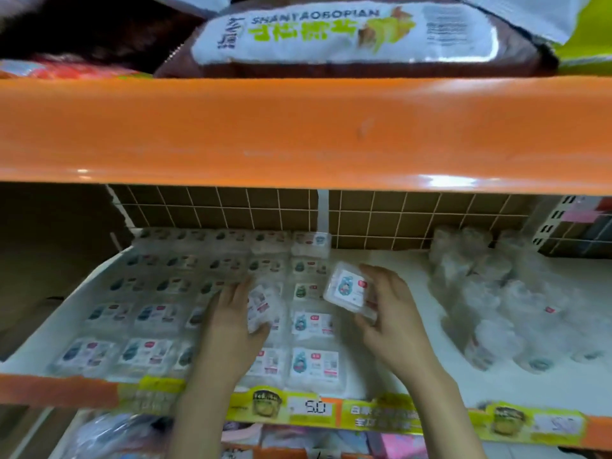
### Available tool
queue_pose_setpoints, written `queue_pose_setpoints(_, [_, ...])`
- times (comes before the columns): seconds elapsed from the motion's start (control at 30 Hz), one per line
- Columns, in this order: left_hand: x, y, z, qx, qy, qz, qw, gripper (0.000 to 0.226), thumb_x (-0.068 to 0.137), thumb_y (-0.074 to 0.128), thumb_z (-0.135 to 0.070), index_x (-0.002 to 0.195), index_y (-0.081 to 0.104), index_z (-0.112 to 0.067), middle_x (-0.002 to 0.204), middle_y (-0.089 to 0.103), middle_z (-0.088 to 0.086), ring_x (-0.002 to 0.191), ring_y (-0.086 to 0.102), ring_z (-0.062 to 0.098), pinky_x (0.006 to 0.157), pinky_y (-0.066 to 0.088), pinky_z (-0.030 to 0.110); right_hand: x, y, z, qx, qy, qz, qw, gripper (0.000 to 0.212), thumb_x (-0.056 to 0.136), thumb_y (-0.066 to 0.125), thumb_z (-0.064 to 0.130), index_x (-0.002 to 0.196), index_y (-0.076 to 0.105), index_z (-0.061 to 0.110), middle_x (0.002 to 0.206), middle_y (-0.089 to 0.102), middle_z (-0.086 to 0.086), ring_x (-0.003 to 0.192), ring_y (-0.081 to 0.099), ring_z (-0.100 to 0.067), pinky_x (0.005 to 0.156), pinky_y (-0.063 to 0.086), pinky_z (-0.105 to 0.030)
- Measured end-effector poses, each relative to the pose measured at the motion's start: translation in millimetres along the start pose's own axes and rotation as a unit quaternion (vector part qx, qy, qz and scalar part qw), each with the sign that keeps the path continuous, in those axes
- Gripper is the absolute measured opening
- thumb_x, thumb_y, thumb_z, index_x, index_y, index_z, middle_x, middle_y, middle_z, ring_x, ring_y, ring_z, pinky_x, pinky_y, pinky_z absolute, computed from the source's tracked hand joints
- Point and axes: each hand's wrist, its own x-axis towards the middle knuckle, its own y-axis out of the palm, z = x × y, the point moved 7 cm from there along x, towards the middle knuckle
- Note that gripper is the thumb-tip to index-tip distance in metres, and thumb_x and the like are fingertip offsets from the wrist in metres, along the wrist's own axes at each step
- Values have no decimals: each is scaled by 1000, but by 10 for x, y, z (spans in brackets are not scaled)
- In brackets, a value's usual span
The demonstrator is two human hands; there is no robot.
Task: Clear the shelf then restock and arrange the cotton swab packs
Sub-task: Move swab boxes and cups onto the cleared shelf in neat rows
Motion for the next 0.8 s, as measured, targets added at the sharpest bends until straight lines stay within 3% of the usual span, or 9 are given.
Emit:
queue_pose_setpoints(0.23, [-17, 64, -98, -20, 27, -6, 999, 67, 78, 74, -15, 137, 43, -17, 131, 48, 5, 120, 44, 26, 99, 38, 37, 17, 64, -204, 0, 35, 15, 999, 71, 66, 70, 4, 133, 47, 11, 123, 51, -8, 113, 39, -16, 95, 46, -41])
queue_pose_setpoints(0.37, [-18, -5, 100, 7, 25, -8, 1000, 67, 77, 76, -16, 137, 45, -17, 131, 51, 7, 121, 47, 30, 98, 43, 43, 36, 208, -124, -3, 32, 21, 999, 72, 68, 70, 2, 134, 44, 11, 126, 48, -7, 117, 40, -20, 97, 35, -26])
queue_pose_setpoints(0.53, [101, -216, 468, 8, -15, -13, 1000, 68, 78, 74, -23, 139, 42, -16, 135, 47, 6, 123, 45, 27, 101, 38, 39, 163, 448, 106, 0, 21, 28, 999, 73, 66, 74, 1, 132, 45, 7, 125, 48, -9, 114, 35, -14, 90, 23, -10])
queue_pose_setpoints(0.67, [296, -476, 943, 54, -33, 14, 998, 70, 80, 71, -26, 141, 39, -16, 134, 47, 8, 123, 44, 28, 101, 38, 42, 269, 756, 360, -2, 27, 18, 999, 68, 66, 70, -2, 130, 47, 7, 122, 50, -11, 114, 38, -19, 86, 25, -12])
queue_pose_setpoints(0.8, [465, -836, 1451, 115, -30, -4, 993, 64, 76, 69, -22, 134, 48, -6, 124, 54, 19, 115, 49, 39, 96, 40, 48, 353, 1170, 672, 1, 56, 26, 998, 71, 71, 71, 5, 135, 42, 10, 132, 44, -10, 122, 39, -26, 98, 33, -26])
